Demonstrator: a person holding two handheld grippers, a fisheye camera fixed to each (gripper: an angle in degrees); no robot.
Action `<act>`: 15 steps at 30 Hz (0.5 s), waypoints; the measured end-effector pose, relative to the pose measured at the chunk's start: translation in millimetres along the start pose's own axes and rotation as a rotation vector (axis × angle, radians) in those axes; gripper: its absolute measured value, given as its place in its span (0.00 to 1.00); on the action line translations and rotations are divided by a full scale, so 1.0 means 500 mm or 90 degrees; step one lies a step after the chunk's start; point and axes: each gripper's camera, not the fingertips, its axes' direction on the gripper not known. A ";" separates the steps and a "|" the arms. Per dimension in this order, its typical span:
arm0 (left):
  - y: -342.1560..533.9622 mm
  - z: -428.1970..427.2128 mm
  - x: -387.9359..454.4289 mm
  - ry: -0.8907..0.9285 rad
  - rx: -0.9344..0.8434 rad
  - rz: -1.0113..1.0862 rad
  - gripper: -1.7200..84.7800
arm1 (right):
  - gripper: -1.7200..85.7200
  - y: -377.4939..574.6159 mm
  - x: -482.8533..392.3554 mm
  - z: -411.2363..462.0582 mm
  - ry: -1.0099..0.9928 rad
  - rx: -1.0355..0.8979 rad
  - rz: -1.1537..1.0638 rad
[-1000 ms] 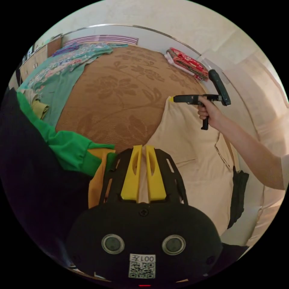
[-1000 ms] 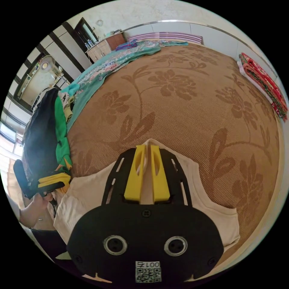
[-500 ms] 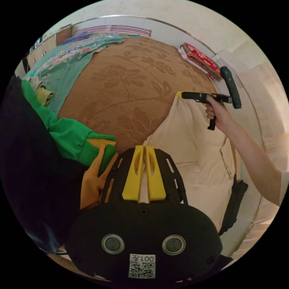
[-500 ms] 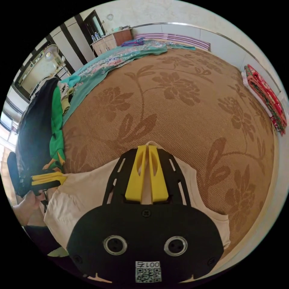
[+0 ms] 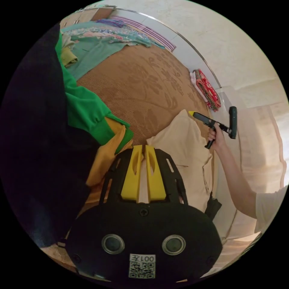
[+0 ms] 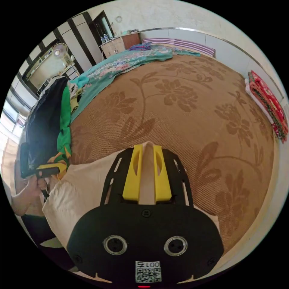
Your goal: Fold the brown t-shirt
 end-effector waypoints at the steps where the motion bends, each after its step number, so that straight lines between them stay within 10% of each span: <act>1: 0.008 -0.004 0.004 -0.010 0.002 0.007 0.00 | 0.06 0.036 -0.020 -0.026 0.022 0.004 -0.009; 8: 0.112 0.056 0.133 -0.139 -0.029 0.261 0.01 | 0.04 0.257 -0.242 -0.061 -0.016 -0.001 -0.069; 15: 0.248 0.017 0.128 -0.080 -0.039 0.222 0.01 | 0.03 0.519 -0.429 -0.111 0.176 0.039 -0.024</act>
